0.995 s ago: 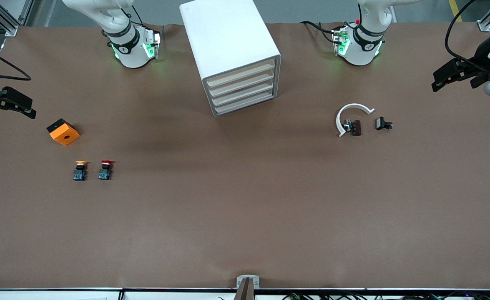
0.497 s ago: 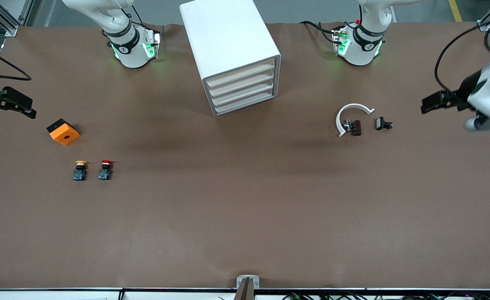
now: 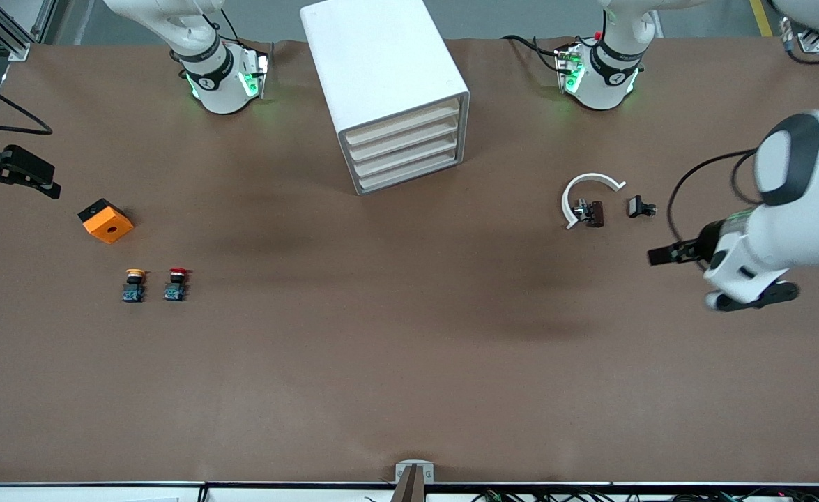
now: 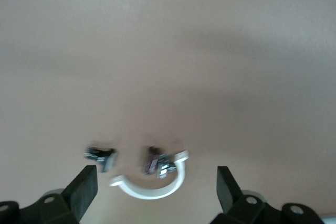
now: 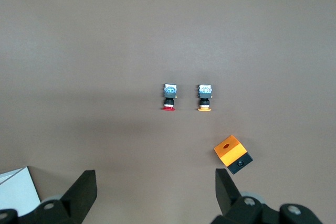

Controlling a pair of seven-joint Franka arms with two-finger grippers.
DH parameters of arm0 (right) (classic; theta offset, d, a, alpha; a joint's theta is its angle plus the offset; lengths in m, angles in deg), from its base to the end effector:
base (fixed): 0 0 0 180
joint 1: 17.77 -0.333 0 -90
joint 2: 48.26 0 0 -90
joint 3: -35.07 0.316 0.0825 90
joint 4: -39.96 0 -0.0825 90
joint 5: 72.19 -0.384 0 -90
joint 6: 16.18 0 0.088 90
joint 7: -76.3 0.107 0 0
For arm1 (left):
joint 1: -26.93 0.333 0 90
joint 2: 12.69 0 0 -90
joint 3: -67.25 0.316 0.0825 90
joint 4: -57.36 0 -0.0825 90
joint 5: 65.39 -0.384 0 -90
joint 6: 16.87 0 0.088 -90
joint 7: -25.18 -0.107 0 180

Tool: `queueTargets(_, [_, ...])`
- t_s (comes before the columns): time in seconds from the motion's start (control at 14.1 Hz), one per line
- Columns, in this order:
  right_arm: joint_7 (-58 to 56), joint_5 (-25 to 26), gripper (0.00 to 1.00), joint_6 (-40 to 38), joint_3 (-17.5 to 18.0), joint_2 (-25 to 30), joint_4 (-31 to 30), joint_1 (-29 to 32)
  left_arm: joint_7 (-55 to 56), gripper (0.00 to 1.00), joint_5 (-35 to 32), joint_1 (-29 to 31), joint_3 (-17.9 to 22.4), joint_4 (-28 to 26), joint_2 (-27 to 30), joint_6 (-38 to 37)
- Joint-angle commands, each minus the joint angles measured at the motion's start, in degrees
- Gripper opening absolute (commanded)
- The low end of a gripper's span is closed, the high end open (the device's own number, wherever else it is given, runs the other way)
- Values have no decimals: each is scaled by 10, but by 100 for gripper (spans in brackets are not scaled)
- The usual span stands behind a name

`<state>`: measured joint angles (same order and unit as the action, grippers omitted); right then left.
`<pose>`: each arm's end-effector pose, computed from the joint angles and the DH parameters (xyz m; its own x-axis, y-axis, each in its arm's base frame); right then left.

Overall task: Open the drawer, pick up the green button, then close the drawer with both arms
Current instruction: 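Reach the left gripper toward the white drawer cabinet's handle, then grasp the drawer handle with the left gripper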

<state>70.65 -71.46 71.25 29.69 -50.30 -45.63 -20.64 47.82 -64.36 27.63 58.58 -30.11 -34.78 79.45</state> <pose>0.5610 -0.0250 0.6370 0.9985 0.0542 -0.0049 0.0543 -0.9984 0.0157 0.6407 -0.0792 0.4222 0.9374 0.2562 -0.2359 0.2593 -0.9656 -0.0186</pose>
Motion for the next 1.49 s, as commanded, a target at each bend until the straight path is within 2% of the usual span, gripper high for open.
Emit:
queueTargets(0.0, [6,0,100,-6,4,-6,15,2,122,100,3,-39,0,21,-57,29])
queueTargets(0.28, [6,0,100,-6,4,-6,15,1,310,100,9,-110,-1,22,-120,74])
queueTargets(0.64, [6,0,100,-5,4,-6,15,1,662,100,63,-204,-1,25,-173,74])
queueTargets(0.92, [6,0,100,-5,4,-6,15,1,817,100,221,-226,-2,20,-209,68])
queueTargets(1.14, [6,1,100,-5,4,-6,15,2,920,100,305,-249,-4,17,-226,51])
queueTargets(1.42, [6,1,100,-5,4,-6,15,2,1007,98,378,-277,-4,18,-247,-2])
